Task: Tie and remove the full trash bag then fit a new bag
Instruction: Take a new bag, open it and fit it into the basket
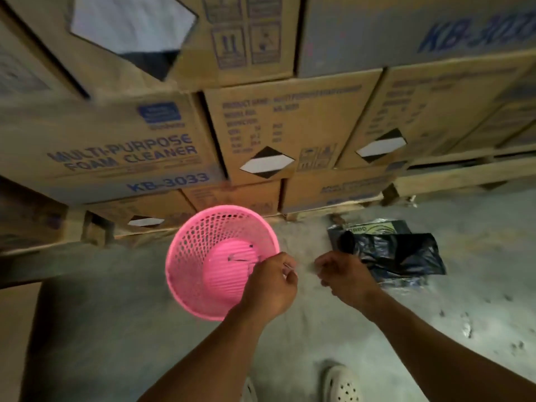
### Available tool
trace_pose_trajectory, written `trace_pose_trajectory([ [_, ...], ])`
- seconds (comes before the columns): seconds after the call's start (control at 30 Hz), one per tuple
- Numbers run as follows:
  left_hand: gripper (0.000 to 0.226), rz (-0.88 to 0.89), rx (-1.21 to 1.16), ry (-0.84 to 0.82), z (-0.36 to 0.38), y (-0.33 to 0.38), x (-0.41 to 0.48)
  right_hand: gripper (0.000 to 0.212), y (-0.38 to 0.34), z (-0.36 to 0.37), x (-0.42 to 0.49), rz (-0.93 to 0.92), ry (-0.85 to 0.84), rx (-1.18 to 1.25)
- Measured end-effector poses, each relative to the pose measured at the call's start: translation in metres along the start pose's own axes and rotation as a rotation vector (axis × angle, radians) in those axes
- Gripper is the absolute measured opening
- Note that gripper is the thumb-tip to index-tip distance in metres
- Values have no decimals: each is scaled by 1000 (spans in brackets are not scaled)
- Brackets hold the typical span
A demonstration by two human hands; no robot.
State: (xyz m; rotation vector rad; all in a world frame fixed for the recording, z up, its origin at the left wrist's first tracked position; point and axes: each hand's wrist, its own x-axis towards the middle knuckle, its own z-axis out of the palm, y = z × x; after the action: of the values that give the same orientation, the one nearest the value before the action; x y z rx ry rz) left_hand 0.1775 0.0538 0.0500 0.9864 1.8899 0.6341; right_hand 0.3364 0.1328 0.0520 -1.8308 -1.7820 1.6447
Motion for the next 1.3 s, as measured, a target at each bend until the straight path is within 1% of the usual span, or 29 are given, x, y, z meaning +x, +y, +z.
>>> trace_pose_trajectory([
  [0.07, 25, 21, -6, -12, 45, -16, 23, 18, 45, 0, 25, -18, 38, -98],
  [0.17, 24, 58, 34, -48, 117, -43, 62, 23, 115, -9, 64, -50, 66, -255],
  [0.27, 22, 94, 91, -98, 185, -73, 111, 29, 186, -22, 113, -36, 75, -424],
  [0.4, 30, 138, 242, -119, 260, -110, 188, 37, 268, -38, 192, -93, 146, -516],
  [0.47, 36, 154, 310, -124, 288, -126, 223, 47, 292, -42, 225, -120, 168, -559],
  [0.53, 46, 168, 371, -145, 311, -137, 252, 63, 310, -47, 252, -144, 197, -598],
  [0.6, 55, 166, 433, -169, 328, -147, 275, 75, 322, -50, 273, -168, 192, -689],
  [0.63, 56, 158, 455, -174, 335, -151, 284, 80, 328, -51, 283, -163, 174, -754],
  [0.7, 45, 139, 490, -163, 344, -157, 297, 84, 338, -51, 300, -143, 139, -863],
  [0.73, 34, 132, 486, -149, 346, -159, 301, 80, 342, -50, 307, -138, 129, -889],
  [0.8, 10, 129, 438, -114, 346, -161, 307, 64, 348, -47, 319, -145, 128, -875],
  [0.83, 9, 130, 403, -97, 345, -162, 309, 53, 349, -46, 322, -148, 126, -852],
  [0.87, 15, 116, 367, -81, 344, -165, 311, 42, 350, -44, 322, -142, 118, -824],
  [0.93, 19, 89, 299, -56, 340, -166, 312, 26, 351, -38, 322, -95, 95, -769],
  [1.0, 18, 81, 248, -41, 336, -165, 312, 20, 352, -34, 324, -71, 110, -723],
  [1.07, 16, 86, 204, -37, 331, -164, 311, 17, 351, -34, 326, -89, 149, -630],
  [1.17, 3, 98, 154, -56, 321, -161, 306, 15, 342, -37, 325, -124, 181, -470],
  [1.3, 35, 107, 126, -122, 305, -155, 294, 14, 324, -40, 317, -172, 189, -294],
])
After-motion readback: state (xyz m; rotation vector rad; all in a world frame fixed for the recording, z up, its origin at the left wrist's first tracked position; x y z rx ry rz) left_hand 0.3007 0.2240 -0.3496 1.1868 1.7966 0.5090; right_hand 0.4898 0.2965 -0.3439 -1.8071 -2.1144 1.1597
